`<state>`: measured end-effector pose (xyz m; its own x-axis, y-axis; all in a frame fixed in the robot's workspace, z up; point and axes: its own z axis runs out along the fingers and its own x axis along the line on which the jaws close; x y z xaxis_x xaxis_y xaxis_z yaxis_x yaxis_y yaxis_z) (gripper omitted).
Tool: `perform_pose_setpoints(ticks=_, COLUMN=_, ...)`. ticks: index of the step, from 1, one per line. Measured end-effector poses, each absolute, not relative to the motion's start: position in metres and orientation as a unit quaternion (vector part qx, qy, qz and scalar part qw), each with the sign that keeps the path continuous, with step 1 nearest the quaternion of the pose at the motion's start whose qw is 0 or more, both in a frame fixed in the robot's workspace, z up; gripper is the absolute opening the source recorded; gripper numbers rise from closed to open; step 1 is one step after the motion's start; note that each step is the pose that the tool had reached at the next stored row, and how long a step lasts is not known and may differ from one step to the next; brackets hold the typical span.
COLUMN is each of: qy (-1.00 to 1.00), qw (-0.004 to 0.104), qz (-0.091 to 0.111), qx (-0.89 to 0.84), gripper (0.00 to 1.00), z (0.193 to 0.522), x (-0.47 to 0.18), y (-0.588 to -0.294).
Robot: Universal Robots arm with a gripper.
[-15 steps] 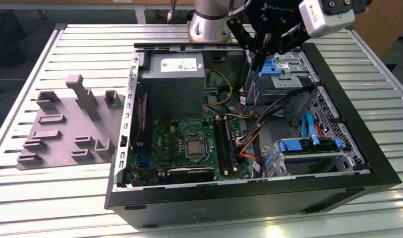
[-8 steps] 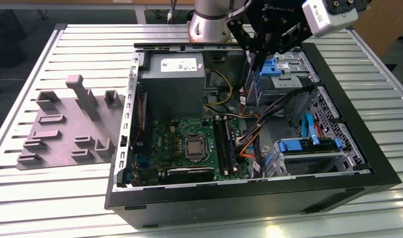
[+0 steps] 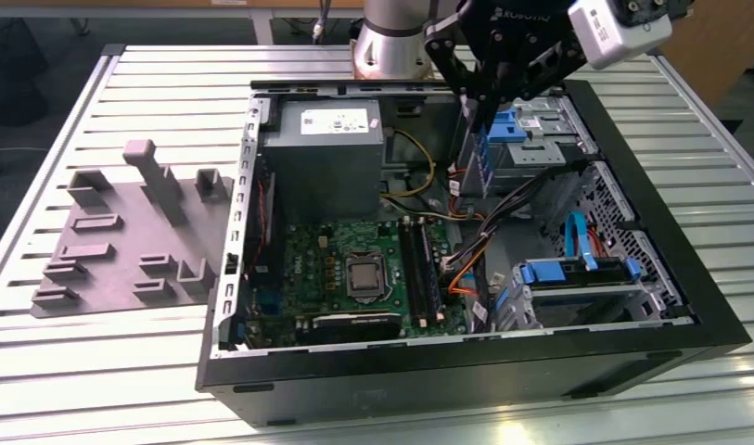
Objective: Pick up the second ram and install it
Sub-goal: 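Insert the second ram into the second slot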
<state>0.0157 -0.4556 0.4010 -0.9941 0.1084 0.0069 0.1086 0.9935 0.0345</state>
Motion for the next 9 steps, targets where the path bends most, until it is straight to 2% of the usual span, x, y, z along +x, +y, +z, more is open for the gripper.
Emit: perform_pose_setpoints(ticks=9, qy=-0.999, qw=0.003, qz=-0.017, qx=-0.035, gripper=0.14, z=0.4007, x=0.0100, y=-0.4557)
